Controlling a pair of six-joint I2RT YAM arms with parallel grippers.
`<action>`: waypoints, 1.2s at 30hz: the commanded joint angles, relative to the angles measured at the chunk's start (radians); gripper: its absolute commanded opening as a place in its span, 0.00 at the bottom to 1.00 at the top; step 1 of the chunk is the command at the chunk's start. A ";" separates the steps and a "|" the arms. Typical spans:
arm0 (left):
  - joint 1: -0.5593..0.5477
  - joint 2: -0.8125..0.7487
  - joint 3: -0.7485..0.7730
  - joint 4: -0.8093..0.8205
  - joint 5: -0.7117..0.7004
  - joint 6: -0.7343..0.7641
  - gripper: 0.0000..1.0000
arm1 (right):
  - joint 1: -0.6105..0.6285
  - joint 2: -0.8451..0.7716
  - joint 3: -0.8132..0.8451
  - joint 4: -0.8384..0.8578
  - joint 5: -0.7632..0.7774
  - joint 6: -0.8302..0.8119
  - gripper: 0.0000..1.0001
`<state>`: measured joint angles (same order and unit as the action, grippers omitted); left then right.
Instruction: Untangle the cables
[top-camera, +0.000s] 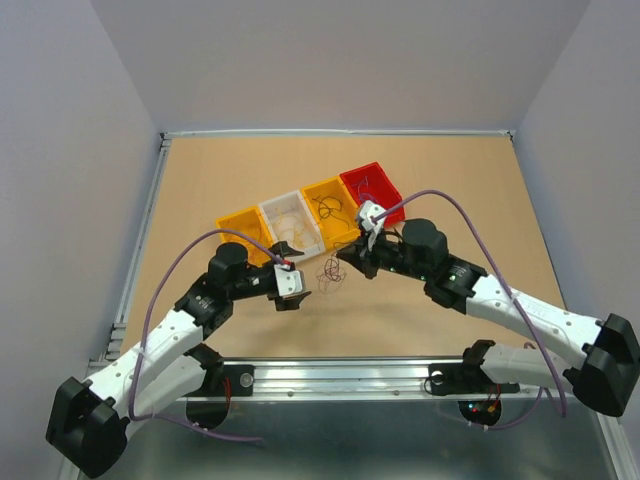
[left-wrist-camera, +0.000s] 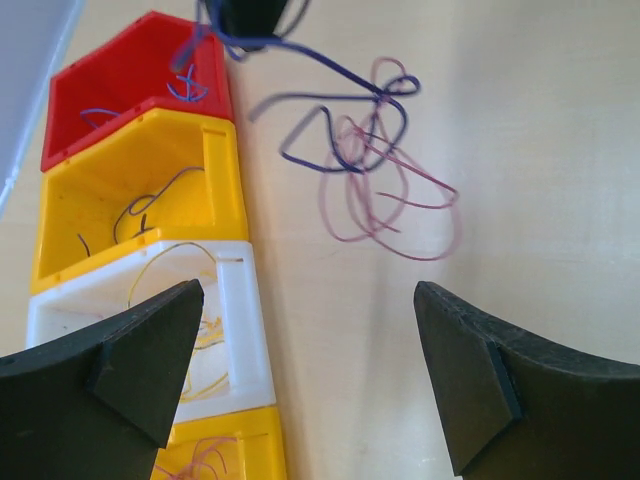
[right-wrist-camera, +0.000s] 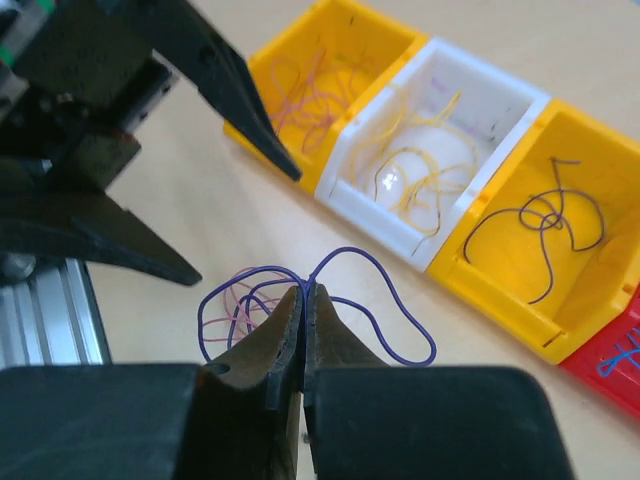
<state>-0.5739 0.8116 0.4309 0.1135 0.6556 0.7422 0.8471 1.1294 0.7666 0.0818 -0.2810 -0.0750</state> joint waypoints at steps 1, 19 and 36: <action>0.005 -0.061 -0.018 0.098 0.065 -0.067 0.99 | 0.010 -0.069 0.007 0.102 0.074 0.107 0.01; 0.006 0.053 -0.018 0.307 0.148 -0.227 0.99 | 0.010 -0.019 0.100 0.162 0.080 0.181 0.01; 0.005 0.190 0.035 0.371 0.154 -0.264 0.82 | 0.010 -0.017 0.086 0.213 0.077 0.201 0.01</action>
<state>-0.5739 1.0294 0.4263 0.4179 0.7822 0.4938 0.8513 1.1194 0.7940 0.2195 -0.2066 0.1143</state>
